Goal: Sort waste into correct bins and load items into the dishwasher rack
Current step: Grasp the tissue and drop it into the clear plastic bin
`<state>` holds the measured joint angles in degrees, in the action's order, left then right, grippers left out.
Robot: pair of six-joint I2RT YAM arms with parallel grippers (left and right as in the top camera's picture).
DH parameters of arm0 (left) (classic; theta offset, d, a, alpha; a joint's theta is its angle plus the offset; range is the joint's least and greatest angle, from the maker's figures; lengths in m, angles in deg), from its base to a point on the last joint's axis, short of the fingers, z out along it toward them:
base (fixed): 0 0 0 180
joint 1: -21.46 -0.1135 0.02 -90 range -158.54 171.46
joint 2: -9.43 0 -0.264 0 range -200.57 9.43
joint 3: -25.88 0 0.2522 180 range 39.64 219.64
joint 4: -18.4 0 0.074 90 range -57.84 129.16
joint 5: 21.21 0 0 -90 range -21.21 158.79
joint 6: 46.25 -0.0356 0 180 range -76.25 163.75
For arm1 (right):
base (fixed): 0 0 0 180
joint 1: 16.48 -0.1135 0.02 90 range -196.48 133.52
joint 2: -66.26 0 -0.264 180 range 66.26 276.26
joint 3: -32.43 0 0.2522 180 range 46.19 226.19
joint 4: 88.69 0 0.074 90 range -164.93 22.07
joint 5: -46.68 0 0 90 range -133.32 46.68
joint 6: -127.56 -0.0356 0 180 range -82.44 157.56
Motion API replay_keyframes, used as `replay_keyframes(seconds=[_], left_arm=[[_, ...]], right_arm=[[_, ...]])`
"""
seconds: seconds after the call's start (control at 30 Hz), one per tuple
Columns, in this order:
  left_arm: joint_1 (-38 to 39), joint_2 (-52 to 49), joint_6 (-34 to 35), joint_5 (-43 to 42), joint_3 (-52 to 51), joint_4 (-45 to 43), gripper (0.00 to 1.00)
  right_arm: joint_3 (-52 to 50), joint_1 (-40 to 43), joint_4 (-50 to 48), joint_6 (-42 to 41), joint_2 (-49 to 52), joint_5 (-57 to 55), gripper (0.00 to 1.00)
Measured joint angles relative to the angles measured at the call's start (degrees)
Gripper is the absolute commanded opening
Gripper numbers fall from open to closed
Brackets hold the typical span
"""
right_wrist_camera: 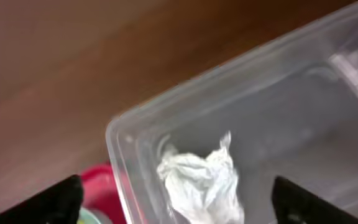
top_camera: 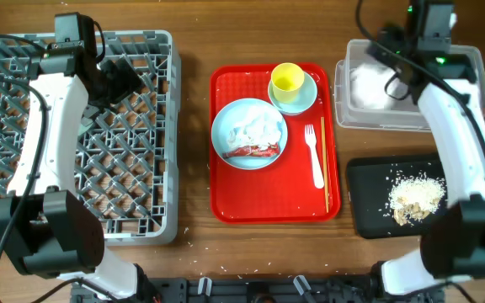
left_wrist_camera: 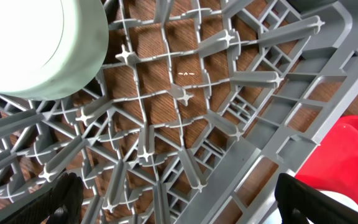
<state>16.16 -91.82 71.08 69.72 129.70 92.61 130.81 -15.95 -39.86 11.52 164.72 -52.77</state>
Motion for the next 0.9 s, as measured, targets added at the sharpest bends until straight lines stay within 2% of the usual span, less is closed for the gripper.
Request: replay_keyframes(seconds=[0.1,0.23,0.27,0.3,0.33,0.4,0.5,0.6,0.73,0.77,0.8,0.83,0.87,0.9], left_arm=[[0.0,0.0,0.0,0.0,0.0,0.0,1.0],[0.0,0.0,0.0,0.0,0.0,0.0,1.0],[0.0,0.0,0.0,0.0,0.0,0.0,1.0],[0.0,0.0,0.0,0.0,0.0,0.0,1.0],[0.0,0.0,0.0,0.0,0.0,0.0,1.0],[0.0,0.0,0.0,0.0,0.0,0.0,1.0],[0.0,0.0,0.0,0.0,0.0,0.0,1.0],[0.0,0.0,0.0,0.0,0.0,0.0,1.0],[0.0,0.0,0.0,0.0,0.0,0.0,1.0],[0.0,0.0,0.0,0.0,0.0,0.0,1.0],[0.0,0.0,0.0,0.0,0.0,0.0,1.0],[0.0,0.0,0.0,0.0,0.0,0.0,1.0],[0.0,0.0,0.0,0.0,0.0,0.0,1.0],[0.0,0.0,0.0,0.0,0.0,0.0,1.0]], right_arm=[[-0.7,0.0,3.0,3.3,1.8,9.5,1.0],[-0.7,-3.0,4.4,15.3,1.8,39.6,0.98],[-0.7,-5.4,5.9,17.2,1.8,43.6,0.96],[-0.7,-10.4,8.8,19.1,1.8,44.1,0.86],[-0.7,-14.9,9.6,19.6,1.8,42.3,0.77],[-0.8,-23.1,9.9,15.7,1.8,31.2,0.68],[-0.8,-33.0,11.0,1.2,3.1,13.4,0.68],[-0.8,-34.8,9.6,-12.2,9.6,4.3,0.66],[-0.9,-34.8,8.2,-19.2,19.6,2.3,0.65],[-0.9,-34.8,7.7,-19.7,20.7,2.4,0.59],[-0.9,-34.8,7.6,-20.0,21.1,2.4,0.45],[-0.9,-34.8,7.3,-20.4,21.2,2.4,0.13],[-0.9,-34.8,7.2,-20.6,21.2,2.5,0.04],[-0.9,-34.8,7.1,-20.6,21.2,2.6,0.04]])
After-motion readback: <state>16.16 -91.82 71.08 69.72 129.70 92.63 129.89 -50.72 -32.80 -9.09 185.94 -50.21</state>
